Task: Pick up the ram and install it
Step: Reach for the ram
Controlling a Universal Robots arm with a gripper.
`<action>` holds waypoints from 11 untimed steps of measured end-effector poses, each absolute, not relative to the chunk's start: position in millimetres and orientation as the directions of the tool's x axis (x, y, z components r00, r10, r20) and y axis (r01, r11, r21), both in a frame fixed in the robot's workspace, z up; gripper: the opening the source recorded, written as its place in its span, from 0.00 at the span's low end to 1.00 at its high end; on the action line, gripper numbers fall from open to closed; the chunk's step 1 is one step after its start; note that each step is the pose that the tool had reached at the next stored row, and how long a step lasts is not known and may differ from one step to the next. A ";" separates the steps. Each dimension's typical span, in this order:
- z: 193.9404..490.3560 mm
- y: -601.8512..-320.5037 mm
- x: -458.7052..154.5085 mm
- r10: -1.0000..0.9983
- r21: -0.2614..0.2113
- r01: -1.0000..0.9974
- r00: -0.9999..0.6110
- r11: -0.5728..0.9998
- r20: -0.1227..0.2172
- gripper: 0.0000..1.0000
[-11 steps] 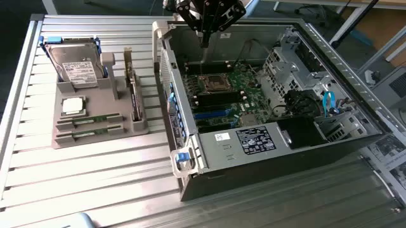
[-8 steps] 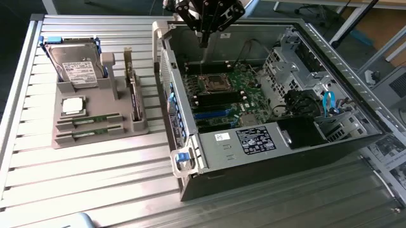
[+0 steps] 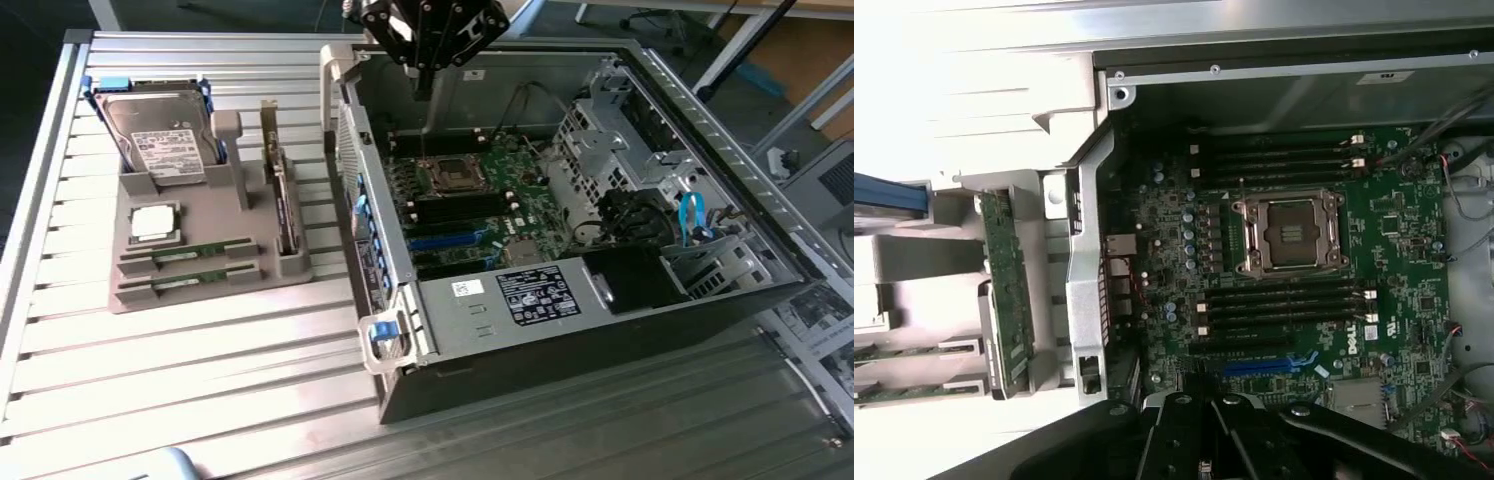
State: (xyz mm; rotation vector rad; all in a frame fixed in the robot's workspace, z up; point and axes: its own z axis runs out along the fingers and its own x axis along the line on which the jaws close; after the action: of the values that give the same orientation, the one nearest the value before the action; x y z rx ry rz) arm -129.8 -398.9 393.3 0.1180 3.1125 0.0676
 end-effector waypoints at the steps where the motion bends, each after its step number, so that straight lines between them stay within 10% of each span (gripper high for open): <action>1: 393.4 -398.9 -130.2 0.076 0.044 0.075 -0.997 0.996 -0.024 0.10; 11: 393.3 -398.9 -135.5 0.076 0.044 0.075 -0.997 0.996 -0.024 0.10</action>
State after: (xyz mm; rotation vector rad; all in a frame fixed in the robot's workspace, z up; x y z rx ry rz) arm -135.5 -398.9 393.3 0.1180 3.1125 0.0676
